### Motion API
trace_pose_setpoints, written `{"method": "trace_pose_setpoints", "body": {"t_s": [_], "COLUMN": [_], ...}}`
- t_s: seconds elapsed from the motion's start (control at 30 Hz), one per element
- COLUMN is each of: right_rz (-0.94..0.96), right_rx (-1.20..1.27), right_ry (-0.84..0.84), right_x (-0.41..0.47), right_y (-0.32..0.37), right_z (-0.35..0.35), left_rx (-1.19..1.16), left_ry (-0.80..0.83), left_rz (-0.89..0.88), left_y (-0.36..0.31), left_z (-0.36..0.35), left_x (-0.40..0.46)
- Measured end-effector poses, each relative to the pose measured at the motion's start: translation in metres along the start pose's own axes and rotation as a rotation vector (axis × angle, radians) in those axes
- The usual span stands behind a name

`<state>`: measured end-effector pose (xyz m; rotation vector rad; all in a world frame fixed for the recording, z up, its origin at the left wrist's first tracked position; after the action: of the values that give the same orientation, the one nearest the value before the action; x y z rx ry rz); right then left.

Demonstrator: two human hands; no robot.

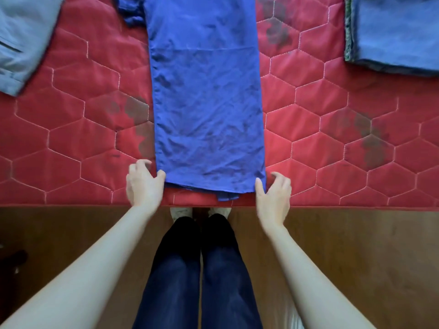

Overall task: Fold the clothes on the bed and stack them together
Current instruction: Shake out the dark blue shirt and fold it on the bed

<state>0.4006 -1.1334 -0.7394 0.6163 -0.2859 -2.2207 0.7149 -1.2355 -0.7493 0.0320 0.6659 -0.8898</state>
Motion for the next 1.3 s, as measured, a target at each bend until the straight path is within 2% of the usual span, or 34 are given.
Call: {"method": "trace_pose_setpoints", "body": {"t_s": [0.1,0.2,0.27,0.33,0.43,0.57,0.67,0.73,0.83,0.93,1.03,1.17,1.3], "right_rz": [0.261,0.527,0.689,0.792,0.81,0.844,0.839,0.859,0.874,0.884,0.88,0.824,0.759], "right_rx": [-0.039,-0.107,-0.168,-0.243,-0.367,-0.427,-0.402,-0.364,-0.311,-0.281,-0.349,-0.448,-0.454], "right_ry": [-0.091,-0.049,-0.02,-0.002,0.018,0.016,0.062,0.058,0.016,-0.03,0.024,0.034,-0.036], "right_x": [0.005,0.017,0.028,0.039,0.047,0.032,0.025,0.036,0.076,0.135,0.184,0.208,0.189], "right_y": [0.04,0.092,0.124,0.141,0.117,0.052,0.035,0.053,0.107,0.172,0.209,0.188,0.14], "right_z": [-0.005,-0.032,-0.056,-0.08,-0.097,-0.08,-0.062,-0.055,-0.049,-0.054,-0.07,-0.076,-0.062], "left_rx": [0.092,0.219,0.3,0.373,0.462,0.508,0.536,0.501,0.427,0.377,0.384,0.407,0.367], "left_ry": [-0.15,-0.153,-0.138,-0.109,-0.094,-0.105,-0.094,-0.118,-0.185,-0.25,-0.248,-0.214,-0.231], "left_rz": [-0.352,-0.696,-0.801,-0.815,-0.78,-0.82,-0.763,-0.749,-0.793,-0.779,-0.743,-0.694,-0.773], "left_y": [-0.032,-0.069,-0.089,-0.098,-0.081,-0.033,-0.019,-0.038,-0.101,-0.173,-0.218,-0.205,-0.173], "left_z": [0.003,-0.02,-0.041,-0.062,-0.081,-0.079,-0.071,-0.065,-0.056,-0.049,-0.05,-0.051,-0.046], "left_x": [-0.023,-0.038,-0.035,-0.02,0.004,-0.001,-0.015,-0.019,-0.004,0.038,0.083,0.118,0.117]}}
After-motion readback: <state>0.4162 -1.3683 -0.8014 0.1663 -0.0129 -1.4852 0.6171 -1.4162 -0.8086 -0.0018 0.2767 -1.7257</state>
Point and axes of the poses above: each hand's wrist, its own x-axis towards the middle knuckle, its own z-axis out of the back of the hand, y = z × x, the point moved 7 cm from there along x, towards the middle knuckle, and after that the axes turned 9 degrees about z, right-handed, at the moved point
